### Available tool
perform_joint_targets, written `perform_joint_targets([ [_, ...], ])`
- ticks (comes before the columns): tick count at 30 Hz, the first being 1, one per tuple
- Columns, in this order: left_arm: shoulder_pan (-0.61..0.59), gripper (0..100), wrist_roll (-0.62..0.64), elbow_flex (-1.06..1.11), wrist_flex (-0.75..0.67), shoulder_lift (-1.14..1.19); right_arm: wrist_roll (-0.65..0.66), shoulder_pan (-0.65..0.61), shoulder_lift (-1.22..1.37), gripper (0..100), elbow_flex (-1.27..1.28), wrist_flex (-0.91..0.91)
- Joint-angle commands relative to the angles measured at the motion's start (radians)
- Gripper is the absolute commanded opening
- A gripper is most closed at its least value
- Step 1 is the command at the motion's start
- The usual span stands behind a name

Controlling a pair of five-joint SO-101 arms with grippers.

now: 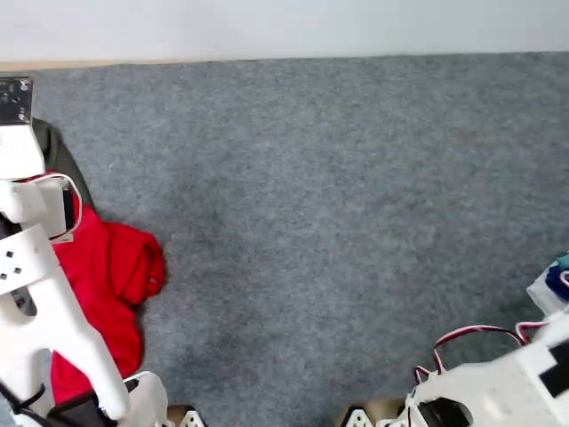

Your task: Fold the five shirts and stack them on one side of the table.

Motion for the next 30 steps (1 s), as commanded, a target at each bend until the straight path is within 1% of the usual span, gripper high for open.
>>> perform_joint_targets([
  [1,-0.002,0,0.0,-0.004,0.021,-0.032,-0.014,-0.048,-0.061,30.7,-0.052,0.027],
  [6,-0.002,0,0.0,-0.004,0.021,-0.032,-0.014,-0.076,0.041,30.7,-0.051,0.039],
  [9,-0.002,0,0.0,-0.004,0.021,-0.032,-0.014,-0.101,0.114,30.7,-0.051,0.088],
  [16,-0.002,0,0.0,-0.004,0.021,-0.032,-0.015,-0.206,0.243,30.7,-0.054,0.255],
  [22,-0.002,0,0.0,-0.004,0.021,-0.032,-0.008,-0.202,0.15,30.7,-0.061,0.265],
  [27,-0.002,0,0.0,0.001,0.021,-0.032,-0.008,-0.17,0.044,30.7,-0.133,0.265],
  [30,-0.002,0,0.0,0.005,0.021,-0.032,-0.008,-0.15,0.033,30.7,-0.178,0.222],
])
